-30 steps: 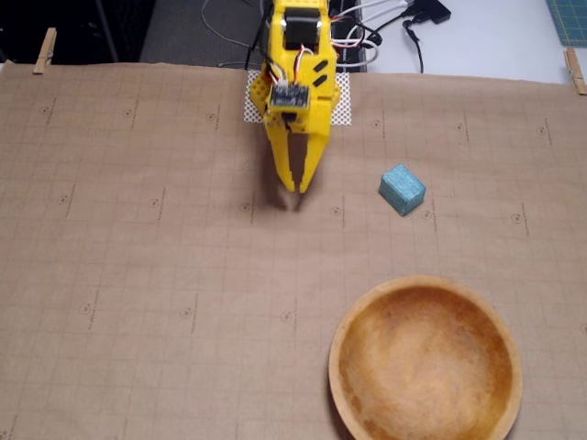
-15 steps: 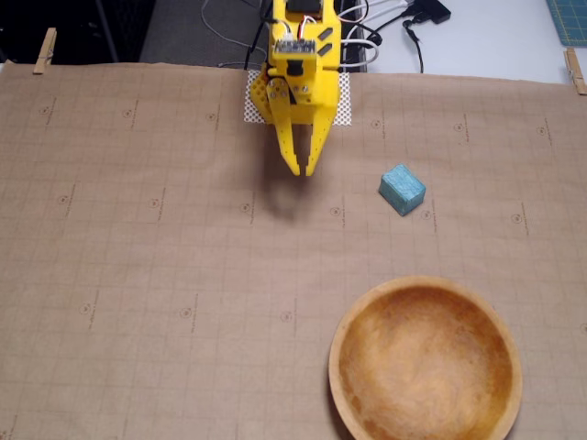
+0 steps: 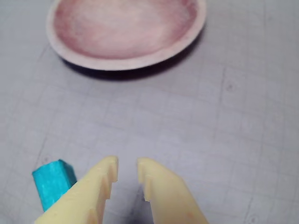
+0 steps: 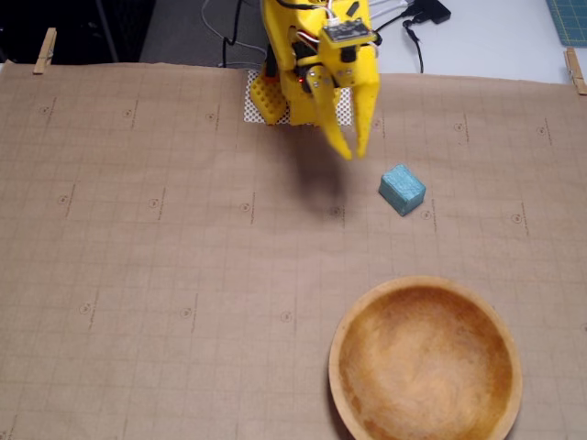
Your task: Grasp a blue block and put it in the bowl.
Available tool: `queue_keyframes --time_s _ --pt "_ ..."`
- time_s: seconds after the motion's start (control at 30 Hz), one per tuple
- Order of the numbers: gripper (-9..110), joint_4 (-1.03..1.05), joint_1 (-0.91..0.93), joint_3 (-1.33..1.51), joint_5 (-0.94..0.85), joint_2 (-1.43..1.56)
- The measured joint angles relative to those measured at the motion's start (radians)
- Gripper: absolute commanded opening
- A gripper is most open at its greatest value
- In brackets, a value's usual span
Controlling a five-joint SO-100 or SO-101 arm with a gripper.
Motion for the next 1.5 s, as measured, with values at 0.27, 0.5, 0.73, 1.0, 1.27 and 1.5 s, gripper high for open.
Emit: queue_keyframes --time_s 0.27,0.5,0.73,1.0,1.27,1.5 --pt "34 0.0 -0.101 0.0 0.0 0.0" --pt "45 0.0 -0.232 0.0 0.0 0.0" --pt "48 0.0 -0.373 0.0 0.028 0.0" --pt "48 0.0 -0.483 0.0 0.117 -0.006" --pt "49 -0.044 -0.529 0.0 0.121 -0.19" --pt "48 -0.166 -0.5 0.0 0.135 -0.399"
